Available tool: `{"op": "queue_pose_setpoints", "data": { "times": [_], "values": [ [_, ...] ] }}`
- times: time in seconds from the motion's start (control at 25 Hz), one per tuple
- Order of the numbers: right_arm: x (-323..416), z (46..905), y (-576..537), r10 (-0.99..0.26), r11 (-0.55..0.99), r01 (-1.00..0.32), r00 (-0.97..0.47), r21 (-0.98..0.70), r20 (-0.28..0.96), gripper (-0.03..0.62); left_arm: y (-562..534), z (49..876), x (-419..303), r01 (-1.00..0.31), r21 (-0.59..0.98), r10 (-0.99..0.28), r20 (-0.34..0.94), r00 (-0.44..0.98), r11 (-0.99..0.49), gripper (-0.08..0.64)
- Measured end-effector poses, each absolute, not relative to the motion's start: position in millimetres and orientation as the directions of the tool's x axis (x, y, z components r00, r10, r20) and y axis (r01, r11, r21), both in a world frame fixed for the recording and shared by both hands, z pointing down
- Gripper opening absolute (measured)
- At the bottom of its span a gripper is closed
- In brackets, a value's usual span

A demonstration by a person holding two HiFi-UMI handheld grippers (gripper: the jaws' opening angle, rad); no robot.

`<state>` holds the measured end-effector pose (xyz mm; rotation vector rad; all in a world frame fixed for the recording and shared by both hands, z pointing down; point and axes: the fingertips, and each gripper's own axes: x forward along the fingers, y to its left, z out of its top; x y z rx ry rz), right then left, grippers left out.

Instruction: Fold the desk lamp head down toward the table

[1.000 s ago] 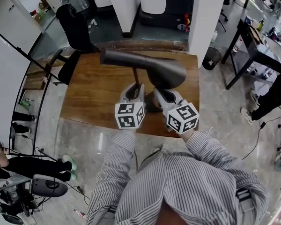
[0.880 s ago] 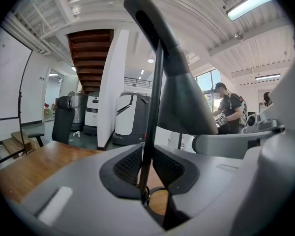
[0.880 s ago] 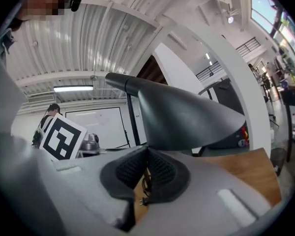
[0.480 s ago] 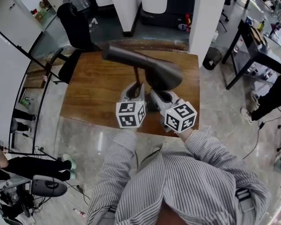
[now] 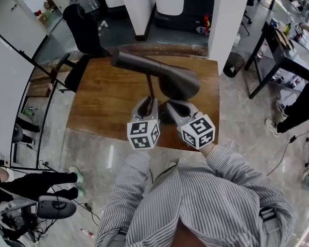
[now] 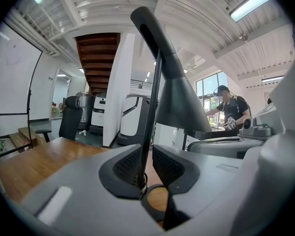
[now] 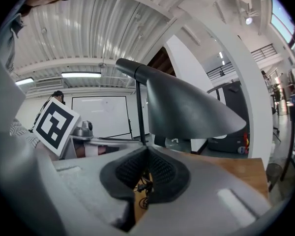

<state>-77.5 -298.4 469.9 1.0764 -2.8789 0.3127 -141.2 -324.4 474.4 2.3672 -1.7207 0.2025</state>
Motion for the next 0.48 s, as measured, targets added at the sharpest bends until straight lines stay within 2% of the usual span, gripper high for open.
{"op": "queue_pose_setpoints", "data": {
  "times": [0.2,0.36,0.48],
  "values": [
    [-84,465,-287,-0.644,0.739,-0.653,-0.757,-0.164,0.111,0.000,-304,473,-146,-0.943,0.120,-0.918,0.219,0.330,-0.311,0.063],
    [-85,465,-272,-0.625,0.753,-0.636,-0.772,-0.170,0.115,0.000,-283,474,-133,-0.937,0.137,-0.915,0.209,0.345,-0.322,0.010],
    [-86,470,-267,-0.619,0.753,-0.632,-0.775,-0.182,0.129,0.000,-271,479,-126,-0.932,0.177,-0.912,0.211,0.351,-0.318,0.005]
  ]
}}
